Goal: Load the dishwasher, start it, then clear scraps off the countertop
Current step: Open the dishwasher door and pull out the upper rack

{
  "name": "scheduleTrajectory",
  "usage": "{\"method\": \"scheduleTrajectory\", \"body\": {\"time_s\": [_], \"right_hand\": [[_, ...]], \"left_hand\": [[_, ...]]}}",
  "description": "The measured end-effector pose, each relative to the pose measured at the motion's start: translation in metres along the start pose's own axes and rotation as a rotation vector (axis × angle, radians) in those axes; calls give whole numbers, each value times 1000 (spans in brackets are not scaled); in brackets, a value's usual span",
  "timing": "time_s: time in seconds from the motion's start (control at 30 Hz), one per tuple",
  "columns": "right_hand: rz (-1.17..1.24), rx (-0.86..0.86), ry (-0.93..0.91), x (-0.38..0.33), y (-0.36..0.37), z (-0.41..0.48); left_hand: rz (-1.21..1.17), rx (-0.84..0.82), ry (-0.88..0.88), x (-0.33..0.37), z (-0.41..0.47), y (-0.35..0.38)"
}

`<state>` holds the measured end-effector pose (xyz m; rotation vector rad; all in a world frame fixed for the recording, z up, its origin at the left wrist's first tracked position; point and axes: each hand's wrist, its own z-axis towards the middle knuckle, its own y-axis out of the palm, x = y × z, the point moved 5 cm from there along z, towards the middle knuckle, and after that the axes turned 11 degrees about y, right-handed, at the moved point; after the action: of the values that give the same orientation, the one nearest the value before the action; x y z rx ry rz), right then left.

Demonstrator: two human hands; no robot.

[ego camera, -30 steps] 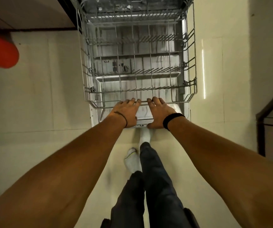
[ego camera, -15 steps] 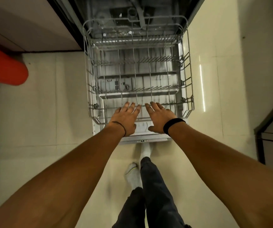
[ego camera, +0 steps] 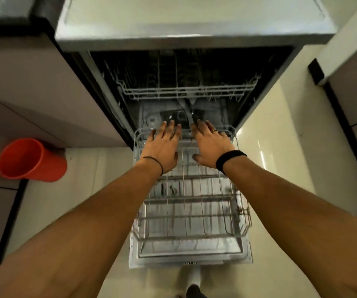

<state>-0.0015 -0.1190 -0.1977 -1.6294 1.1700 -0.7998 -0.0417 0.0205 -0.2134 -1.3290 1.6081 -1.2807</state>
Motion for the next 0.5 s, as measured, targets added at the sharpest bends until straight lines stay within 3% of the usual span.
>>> {"method": "scheduleTrajectory", "body": {"time_s": [0.23, 0.5], "right_hand": [[5, 71, 8, 13, -66, 68], [-28, 61, 36, 38, -53, 130]], "left_hand": [[3, 50, -44, -41, 63, -75], [25, 6, -43, -63, 120, -60]]}}
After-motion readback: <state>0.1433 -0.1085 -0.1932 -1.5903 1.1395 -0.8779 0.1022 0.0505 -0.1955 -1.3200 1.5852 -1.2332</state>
